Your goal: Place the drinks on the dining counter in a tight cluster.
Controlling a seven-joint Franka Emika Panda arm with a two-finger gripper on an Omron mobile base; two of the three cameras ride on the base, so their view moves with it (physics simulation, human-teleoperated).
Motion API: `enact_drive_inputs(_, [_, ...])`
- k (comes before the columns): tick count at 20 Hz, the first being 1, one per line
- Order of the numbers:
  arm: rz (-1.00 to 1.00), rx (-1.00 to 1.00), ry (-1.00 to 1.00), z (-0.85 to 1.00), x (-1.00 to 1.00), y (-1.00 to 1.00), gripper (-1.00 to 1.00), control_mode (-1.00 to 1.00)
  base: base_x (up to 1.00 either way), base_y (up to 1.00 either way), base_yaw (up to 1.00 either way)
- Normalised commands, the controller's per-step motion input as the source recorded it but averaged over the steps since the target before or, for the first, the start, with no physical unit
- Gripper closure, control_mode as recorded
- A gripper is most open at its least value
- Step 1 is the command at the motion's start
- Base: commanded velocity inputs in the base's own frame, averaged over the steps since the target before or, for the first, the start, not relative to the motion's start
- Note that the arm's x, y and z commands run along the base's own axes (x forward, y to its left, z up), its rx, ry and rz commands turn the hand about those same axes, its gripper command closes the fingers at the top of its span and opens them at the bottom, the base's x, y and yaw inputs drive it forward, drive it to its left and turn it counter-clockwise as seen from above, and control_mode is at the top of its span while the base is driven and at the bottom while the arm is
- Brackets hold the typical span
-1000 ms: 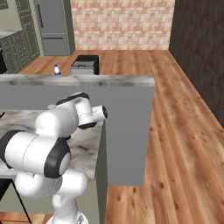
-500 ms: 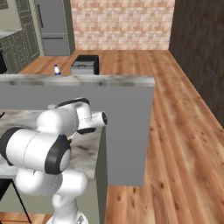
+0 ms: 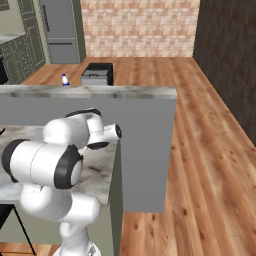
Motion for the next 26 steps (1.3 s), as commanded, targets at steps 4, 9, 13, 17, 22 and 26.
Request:
enact_drive_inputs(4, [0.00,0.00,0.00,0.00,0.29,0.00,1.00,-1.00,0.00,0.00,0.00])
enact_drive_inputs(9, [0.00,0.00,-0.01,-0.12,0.05,0.00,1.00,-1.00,0.00,0.00,0.00])
enact_drive_inputs(13, [0.00,0.00,-0.04,-0.18,0.00,0.02,1.00,-1.00,0.00,0.00,0.00])
enact_drive_inputs(17, [0.00,0.00,-0.04,-0.15,0.03,0.03,1.00,-1.00,0.00,0.00,0.00])
enact_drive_inputs(22, [0.00,0.00,-0.07,-0.16,0.07,0.02,1.00,-1.00,0.00,0.00,0.00])
enact_drive_inputs(26, [0.00,0.00,-0.06,-0.10,0.07,0.00,1.00,-1.00,0.00,0.00,0.00])
